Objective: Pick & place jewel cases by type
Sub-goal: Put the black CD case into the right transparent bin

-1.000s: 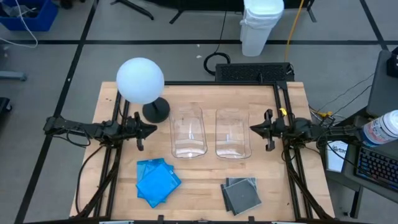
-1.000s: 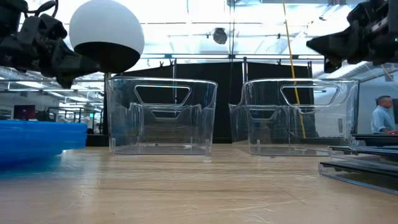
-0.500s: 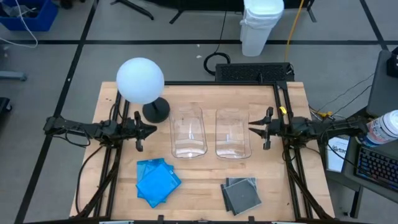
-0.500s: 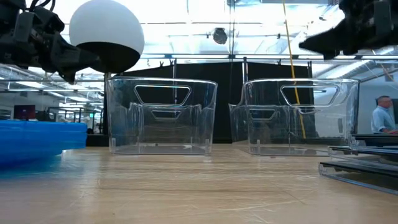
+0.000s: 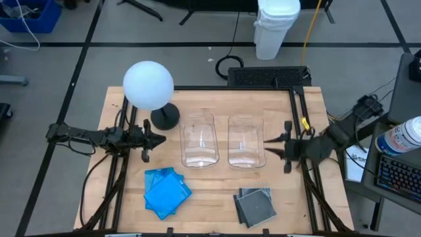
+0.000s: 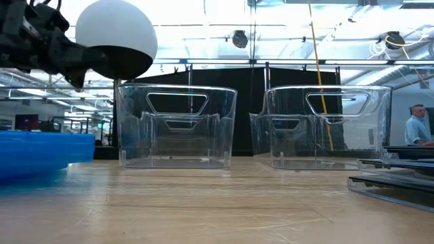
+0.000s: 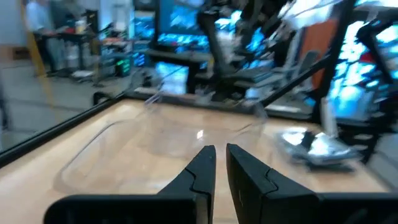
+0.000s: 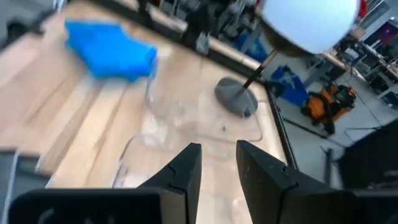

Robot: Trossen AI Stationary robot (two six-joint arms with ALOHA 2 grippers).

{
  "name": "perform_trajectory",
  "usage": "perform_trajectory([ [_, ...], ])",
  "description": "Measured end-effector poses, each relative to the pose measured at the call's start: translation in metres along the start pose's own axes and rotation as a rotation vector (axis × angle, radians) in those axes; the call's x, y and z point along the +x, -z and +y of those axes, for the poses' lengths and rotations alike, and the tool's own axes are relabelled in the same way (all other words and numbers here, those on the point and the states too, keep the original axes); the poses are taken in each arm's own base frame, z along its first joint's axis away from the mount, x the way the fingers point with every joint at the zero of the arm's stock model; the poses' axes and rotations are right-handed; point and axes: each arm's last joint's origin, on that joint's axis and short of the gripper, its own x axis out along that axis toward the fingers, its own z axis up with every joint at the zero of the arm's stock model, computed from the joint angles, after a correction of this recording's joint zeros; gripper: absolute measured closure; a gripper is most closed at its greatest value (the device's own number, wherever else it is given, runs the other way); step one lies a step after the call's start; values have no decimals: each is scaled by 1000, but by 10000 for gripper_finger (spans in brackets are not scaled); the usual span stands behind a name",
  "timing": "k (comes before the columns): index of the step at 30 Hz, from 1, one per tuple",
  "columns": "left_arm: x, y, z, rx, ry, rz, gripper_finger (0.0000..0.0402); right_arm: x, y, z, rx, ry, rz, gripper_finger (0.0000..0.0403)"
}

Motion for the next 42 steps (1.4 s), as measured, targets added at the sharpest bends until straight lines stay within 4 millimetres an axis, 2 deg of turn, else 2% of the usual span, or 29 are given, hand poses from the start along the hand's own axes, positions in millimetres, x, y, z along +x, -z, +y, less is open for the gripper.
perform_trajectory([
  [4, 2, -5, -9, -6, 164, -32, 357, -6, -25, 26, -48, -56, 111, 308],
  [7, 7, -8, -15, 15, 171, 5, 357, -10, -35, 44, -31, -71, 183, 308],
  [10, 16, -8, -22, 39, 141, 85, 357, -15, -35, 58, 9, -53, 251, 308],
  [13, 31, -17, -36, 61, 161, 154, 357, -19, -27, 71, 72, -31, 310, 308],
  [17, 65, -34, -73, 174, 260, 252, 357, -27, -18, 88, 144, -30, 361, 308],
  [21, 105, -51, -123, 290, 366, 287, 357, -34, -13, 107, 245, -56, 394, 308],
  [25, 141, -52, -166, 366, 422, 383, 357, -37, -8, 126, 359, -67, 462, 308],
  [30, 185, -47, -206, 389, 440, 385, 357, -33, 0, 151, 470, -71, 594, 308],
  [36, 236, -25, -238, 423, 484, 461, 357, -27, 8, 165, 607, -17, 714, 308],
  [42, 269, -9, -248, 438, 583, 525, 357, -24, 18, 173, 743, -18, 814, 308],
])
